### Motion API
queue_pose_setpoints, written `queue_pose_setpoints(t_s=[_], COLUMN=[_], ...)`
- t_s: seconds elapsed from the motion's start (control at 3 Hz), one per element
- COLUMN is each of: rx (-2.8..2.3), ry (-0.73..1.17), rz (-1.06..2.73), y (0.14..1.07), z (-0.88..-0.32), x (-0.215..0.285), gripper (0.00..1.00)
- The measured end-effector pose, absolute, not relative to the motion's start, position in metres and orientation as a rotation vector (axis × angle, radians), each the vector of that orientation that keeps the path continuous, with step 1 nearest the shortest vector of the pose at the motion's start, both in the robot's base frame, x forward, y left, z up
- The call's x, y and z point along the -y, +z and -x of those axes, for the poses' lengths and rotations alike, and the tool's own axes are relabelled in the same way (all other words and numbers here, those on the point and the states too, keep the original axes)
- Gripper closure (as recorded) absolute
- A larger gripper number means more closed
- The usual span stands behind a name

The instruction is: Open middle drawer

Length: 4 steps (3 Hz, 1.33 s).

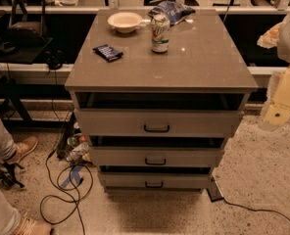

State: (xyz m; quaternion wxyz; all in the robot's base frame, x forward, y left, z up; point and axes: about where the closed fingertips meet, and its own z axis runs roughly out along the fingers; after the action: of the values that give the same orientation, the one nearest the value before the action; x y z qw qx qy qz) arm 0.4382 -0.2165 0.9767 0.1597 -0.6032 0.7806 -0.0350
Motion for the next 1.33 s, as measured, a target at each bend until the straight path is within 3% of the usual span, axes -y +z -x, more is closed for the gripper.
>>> queue_pose_setpoints(t_s=[0.67, 1.33], rx=[-2.209, -2.095], ry=[-0.022, 0.231], rz=[1.71, 1.776], y=[0.96, 0.841], z=[-0.444, -0.467], x=[0.218, 0.204], gripper=[0.0, 0.0])
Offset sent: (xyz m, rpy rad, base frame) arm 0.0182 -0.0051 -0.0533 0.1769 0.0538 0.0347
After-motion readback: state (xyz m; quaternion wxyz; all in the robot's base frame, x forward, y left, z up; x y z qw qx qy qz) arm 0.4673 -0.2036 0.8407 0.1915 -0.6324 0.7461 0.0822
